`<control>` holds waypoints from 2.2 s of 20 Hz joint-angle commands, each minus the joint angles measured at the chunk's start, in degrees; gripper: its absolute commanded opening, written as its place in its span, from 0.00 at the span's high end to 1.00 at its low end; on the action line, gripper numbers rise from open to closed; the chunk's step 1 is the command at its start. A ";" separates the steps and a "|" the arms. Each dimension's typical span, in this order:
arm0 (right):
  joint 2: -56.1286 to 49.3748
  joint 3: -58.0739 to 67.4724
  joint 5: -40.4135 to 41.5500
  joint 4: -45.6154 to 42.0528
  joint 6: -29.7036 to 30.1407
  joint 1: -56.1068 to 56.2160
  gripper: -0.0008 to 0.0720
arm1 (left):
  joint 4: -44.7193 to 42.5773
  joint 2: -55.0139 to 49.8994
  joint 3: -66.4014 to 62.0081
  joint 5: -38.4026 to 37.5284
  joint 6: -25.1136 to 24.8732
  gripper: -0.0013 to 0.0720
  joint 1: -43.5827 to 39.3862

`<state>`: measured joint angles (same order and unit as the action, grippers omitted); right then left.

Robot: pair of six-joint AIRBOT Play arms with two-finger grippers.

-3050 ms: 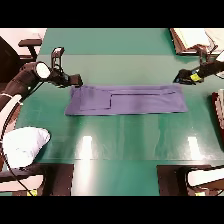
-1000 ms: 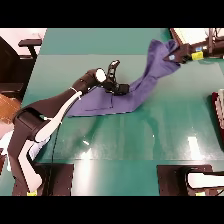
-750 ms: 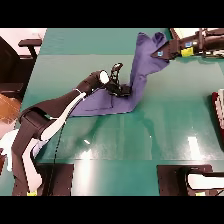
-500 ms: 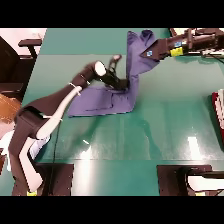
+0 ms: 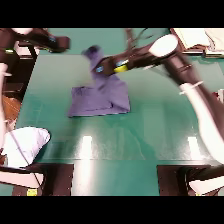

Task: Fold the shirts.

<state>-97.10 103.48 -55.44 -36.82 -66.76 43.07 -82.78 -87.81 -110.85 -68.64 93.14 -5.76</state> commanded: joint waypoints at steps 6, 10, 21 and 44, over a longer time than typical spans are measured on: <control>-7.98 6.05 -9.77 -6.23 -0.70 1.05 0.34 | -1.77 8.59 -0.02 -4.31 -0.61 0.95 7.93; -0.55 -9.46 -11.65 -7.93 -4.57 -12.17 0.34 | -0.74 8.57 -0.02 -5.33 -0.61 0.95 7.93; -0.92 -30.14 -8.13 -6.80 -7.34 -25.31 0.18 | 2.69 7.80 0.44 -4.63 -0.63 0.95 6.45; 3.45 -7.74 -14.14 -17.94 -14.23 -43.82 0.96 | 5.60 7.80 0.44 -0.68 -3.19 0.95 -11.39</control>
<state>-100.51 98.04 -68.01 -48.64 -79.24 9.19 -77.21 -79.99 -110.41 -71.88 90.15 -12.34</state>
